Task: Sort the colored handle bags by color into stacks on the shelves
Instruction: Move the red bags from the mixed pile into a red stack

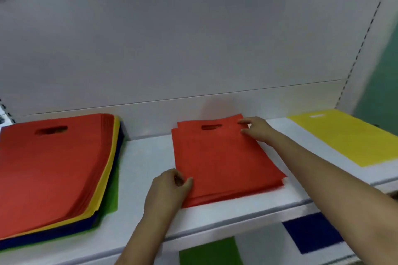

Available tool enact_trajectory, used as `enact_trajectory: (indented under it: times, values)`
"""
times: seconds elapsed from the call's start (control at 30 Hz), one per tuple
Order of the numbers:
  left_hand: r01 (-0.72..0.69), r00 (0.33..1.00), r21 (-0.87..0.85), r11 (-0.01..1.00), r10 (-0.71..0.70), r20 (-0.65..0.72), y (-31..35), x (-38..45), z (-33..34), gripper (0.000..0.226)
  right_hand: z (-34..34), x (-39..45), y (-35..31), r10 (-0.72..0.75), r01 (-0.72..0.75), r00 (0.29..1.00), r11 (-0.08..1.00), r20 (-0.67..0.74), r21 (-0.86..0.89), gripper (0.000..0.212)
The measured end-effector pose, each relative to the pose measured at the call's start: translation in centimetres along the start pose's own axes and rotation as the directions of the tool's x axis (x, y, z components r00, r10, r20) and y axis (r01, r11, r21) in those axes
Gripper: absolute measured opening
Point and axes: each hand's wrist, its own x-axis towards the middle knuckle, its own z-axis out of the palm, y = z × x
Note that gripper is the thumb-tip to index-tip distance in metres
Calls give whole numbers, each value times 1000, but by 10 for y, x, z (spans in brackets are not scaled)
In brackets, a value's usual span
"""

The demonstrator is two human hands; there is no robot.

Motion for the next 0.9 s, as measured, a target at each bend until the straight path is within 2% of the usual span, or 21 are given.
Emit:
enact_trajectory:
  times: [0.03,0.1,0.13,0.2,0.27,0.37,0.47,0.57,0.63,0.73,0.83,0.9]
  values:
    - [11,1000,41,999,-11,-10,2,-1,0,33,3,2,1,5,-5,1000,1000,7,-26,43]
    - [18,1000,83,996,-17,-8,1,0,1,67,10,7,2,16,-17,1000,986,-8,-169,47]
    - [23,1000,102,994,-23,-2,1,2,1,73,14,9,2,32,-33,999,966,-10,-256,48]
    - [-1,1000,150,989,-3,22,3,4,0,63,24,11,1,90,-83,996,953,10,-292,45]
    - [-23,999,187,982,17,32,4,4,-2,51,33,9,-5,84,-80,996,943,0,-324,37]
    - [-42,999,145,989,44,-9,4,1,-13,48,36,4,-29,-18,-45,990,901,-142,-431,37]
    - [-62,978,90,994,79,-192,3,-9,-48,43,45,0,-77,-180,123,971,940,-157,-318,44]
    - [-54,901,91,994,88,-425,-13,-18,-99,38,71,-12,-150,-377,345,921,906,-95,-245,52]
    - [17,826,104,994,45,-562,-33,-25,-134,40,93,-27,-202,-499,468,863,851,-86,-237,60]
    - [253,732,69,965,-144,-666,-78,-38,-177,62,125,-48,-270,-608,567,791,767,-59,-302,79]
    - [572,652,98,815,-379,-657,-133,-56,-211,89,155,-55,-319,-644,588,764,720,-38,-368,94]
    - [715,621,169,678,-506,-599,-162,-69,-222,103,173,-50,-335,-640,570,768,693,-13,-441,99]
